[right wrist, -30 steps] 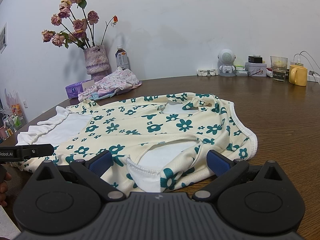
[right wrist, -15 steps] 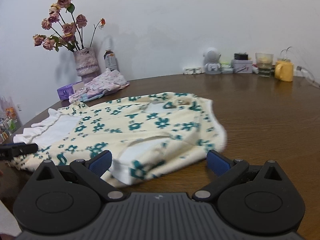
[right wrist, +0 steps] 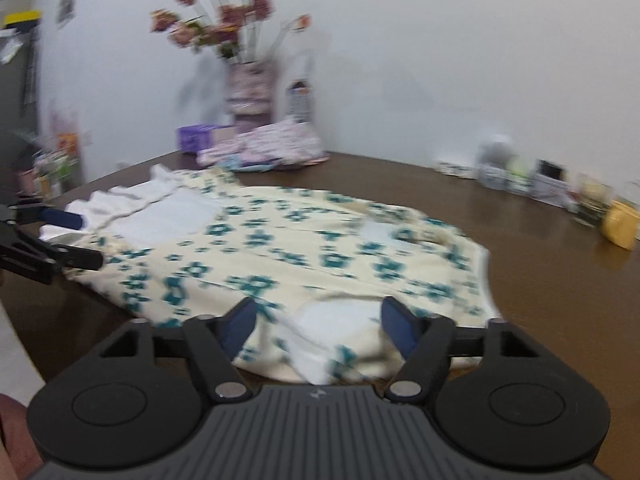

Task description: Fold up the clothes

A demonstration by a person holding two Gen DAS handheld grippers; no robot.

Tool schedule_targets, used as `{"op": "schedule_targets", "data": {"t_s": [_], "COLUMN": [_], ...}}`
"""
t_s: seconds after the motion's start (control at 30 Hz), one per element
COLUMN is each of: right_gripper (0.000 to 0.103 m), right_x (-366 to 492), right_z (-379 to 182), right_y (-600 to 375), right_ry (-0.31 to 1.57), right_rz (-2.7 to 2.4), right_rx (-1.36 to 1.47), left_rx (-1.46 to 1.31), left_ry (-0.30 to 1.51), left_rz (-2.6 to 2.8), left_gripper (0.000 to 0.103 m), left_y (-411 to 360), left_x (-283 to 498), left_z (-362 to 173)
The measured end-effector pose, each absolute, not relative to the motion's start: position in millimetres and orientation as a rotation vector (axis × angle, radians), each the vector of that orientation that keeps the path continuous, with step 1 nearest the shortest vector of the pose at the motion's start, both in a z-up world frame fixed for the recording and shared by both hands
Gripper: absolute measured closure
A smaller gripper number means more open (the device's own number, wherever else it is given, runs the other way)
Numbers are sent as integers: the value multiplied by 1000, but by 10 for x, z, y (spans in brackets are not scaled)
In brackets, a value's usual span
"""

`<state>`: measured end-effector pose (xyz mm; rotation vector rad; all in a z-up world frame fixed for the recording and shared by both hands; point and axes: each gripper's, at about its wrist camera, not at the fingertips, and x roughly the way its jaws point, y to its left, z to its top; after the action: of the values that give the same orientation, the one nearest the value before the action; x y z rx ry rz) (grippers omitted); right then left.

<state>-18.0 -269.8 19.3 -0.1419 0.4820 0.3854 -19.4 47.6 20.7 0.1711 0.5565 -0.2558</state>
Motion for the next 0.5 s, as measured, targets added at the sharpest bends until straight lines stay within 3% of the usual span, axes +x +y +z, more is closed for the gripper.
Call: {"op": "schedule_targets", "data": {"t_s": [0.17,0.23,0.27,0.5], "right_gripper": [50,65,68,66], "right_x": [98,209,231,275], "right_z": [200,170,153,161], "right_y": [-2444,-2412,-2431,-2545], "right_ry": [585,654,682,783], "right_rz": [458,459,463,541], "right_rx": [-139,-126,-113,-117], "left_rx": [174,186,190,200], "left_ry": [572,588,594,617], "left_rz": [-261,-269,-271,-306], "left_gripper": [19,19,19,18], "left_y": [579,607,628,769], "left_x": [-201,-204,-207,-160], "left_z": [200,178,166,191]}}
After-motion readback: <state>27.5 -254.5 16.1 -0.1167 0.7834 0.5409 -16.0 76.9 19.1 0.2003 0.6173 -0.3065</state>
